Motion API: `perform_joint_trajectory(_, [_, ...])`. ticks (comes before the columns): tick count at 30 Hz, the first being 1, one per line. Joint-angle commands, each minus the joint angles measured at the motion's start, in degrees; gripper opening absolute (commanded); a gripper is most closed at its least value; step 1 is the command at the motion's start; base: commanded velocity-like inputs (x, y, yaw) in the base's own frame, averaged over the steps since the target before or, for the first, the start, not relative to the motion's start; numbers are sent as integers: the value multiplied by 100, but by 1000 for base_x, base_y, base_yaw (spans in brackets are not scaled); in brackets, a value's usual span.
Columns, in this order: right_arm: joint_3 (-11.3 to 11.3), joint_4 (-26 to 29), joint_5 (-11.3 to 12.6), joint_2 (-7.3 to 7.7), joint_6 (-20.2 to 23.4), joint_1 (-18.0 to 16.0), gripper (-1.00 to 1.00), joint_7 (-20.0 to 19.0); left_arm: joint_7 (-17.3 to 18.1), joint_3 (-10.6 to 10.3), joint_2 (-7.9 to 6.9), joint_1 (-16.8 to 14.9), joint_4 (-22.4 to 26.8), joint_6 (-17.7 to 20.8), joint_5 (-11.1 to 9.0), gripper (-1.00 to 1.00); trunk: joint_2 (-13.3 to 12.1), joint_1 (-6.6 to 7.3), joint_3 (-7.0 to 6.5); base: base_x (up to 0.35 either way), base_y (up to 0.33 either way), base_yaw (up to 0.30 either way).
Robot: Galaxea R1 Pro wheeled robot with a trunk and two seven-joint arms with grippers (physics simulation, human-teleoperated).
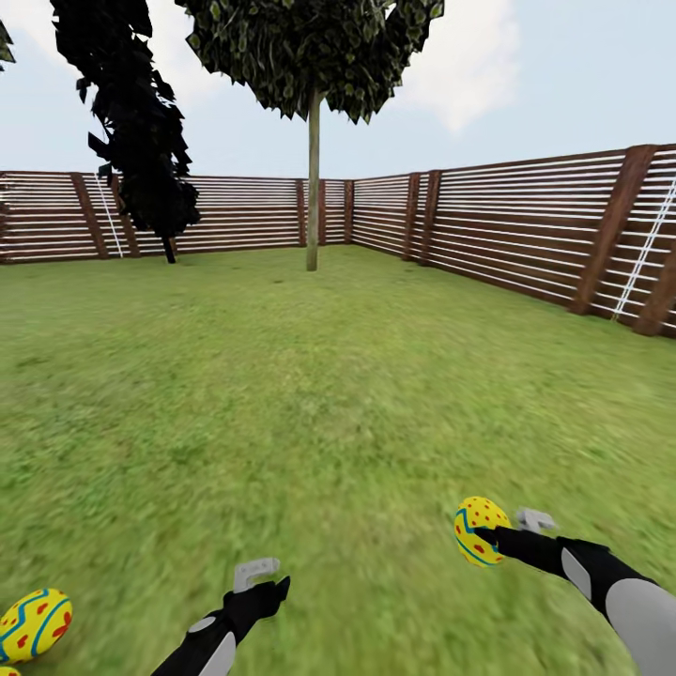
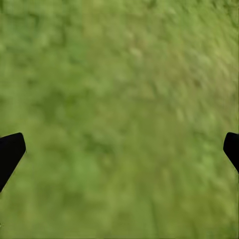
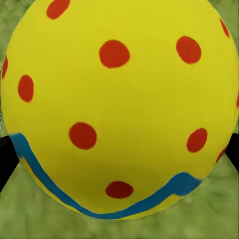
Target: Take the three Easter eggs out of the wicker basket on the lawn in the garden, then place them on the lawn next to a single tree (choose any tree) so that all three eggs are next to the same tree and none are left in the basket.
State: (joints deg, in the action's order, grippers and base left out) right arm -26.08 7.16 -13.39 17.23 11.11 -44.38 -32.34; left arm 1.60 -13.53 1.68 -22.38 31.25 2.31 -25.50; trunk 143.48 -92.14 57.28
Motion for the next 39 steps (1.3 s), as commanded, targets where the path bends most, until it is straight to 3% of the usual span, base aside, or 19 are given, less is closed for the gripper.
perform_joint_trajectory(1, [-55, 13, -30, -4, 49, 0, -100, -37, 7, -9, -1, -3, 4, 24, -51, 100, 1, -2, 9, 340, -97, 258])
perform_joint_trajectory(31, [-55, 13, -32, -18, 49, 0, -100, -36, 40, -4, -10, -4, 4, 24, -51, 100, 1, -2, 62, 340, -72, 232])
perform_joint_trajectory(39, [-55, 13, -32, -18, 49, 0, -100, -38, 60, -9, -13, -4, 4, 24, -51, 100, 1, -2, 77, 49, 0, 271])
